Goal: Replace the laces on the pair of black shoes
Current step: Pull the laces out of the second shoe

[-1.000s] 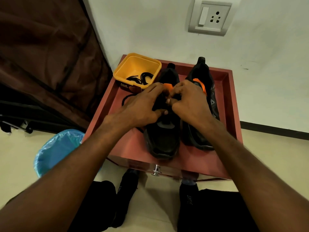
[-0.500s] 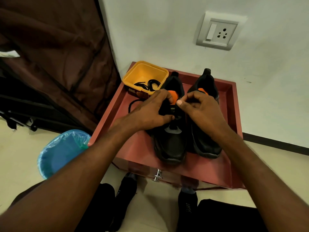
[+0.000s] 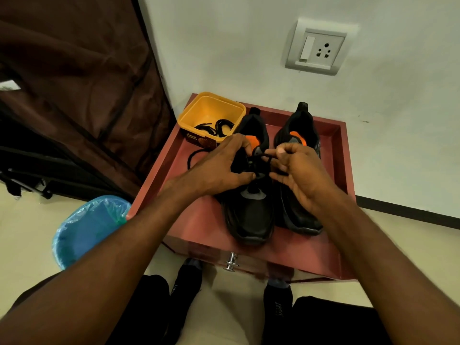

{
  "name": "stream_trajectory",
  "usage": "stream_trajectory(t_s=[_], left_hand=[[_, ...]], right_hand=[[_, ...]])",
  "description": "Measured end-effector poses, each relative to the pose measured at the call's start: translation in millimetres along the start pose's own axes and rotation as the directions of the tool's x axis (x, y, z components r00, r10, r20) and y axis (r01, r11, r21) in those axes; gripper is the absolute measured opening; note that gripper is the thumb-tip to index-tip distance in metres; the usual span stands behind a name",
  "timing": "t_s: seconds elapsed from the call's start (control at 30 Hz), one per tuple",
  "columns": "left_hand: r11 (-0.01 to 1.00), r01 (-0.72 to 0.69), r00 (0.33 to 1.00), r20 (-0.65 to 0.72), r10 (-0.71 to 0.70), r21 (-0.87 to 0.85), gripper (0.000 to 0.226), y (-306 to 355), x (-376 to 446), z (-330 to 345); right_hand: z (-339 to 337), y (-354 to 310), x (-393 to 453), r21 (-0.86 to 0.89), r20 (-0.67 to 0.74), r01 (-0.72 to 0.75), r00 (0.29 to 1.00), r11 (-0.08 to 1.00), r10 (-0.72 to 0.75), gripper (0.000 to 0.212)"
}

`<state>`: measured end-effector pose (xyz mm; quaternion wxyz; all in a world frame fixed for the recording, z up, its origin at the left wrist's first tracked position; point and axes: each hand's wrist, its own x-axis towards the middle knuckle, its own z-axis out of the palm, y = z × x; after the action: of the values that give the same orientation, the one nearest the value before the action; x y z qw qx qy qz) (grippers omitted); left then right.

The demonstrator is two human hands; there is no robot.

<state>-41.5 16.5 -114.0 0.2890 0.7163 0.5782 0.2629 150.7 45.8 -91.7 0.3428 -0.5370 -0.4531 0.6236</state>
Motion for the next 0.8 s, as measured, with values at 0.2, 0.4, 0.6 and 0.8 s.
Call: stream_trajectory(t_s=[0.2,0.4,0.6,0.8], left_hand=[[1.000,-0.011,1.000,-0.012,0.011,0.017,0.046,1.2,0.8,3.9],[1.000,-0.019,1.000,-0.010,0.019,0.004,0.047,-0.8,-0.3,2.0],[1.000,-0.027,0.999,-0.017,0.027,0.008,0.048,-3.3,-0.5,2.8],[0.996,-0.081,0.996,-0.041,0.082,0.027,0.052,-6.6,0.7,7.3]], right_hand=[[7.6,7.6,5.1,-0.525,0.035,0.326,0.931,0.786,-0.362,0.015],[10.7,4.9,4.7,-0.174,-0.073,0.228,0.967,0.958,-0.243,0.022],[14.0,9.0,2.7,0.076,-0.277,0.210,0.944,0.975,-0.182,0.015],[7.5,15.8,7.7,-0.595,-0.034,0.334,0.898,0.731,-0.438,0.010]])
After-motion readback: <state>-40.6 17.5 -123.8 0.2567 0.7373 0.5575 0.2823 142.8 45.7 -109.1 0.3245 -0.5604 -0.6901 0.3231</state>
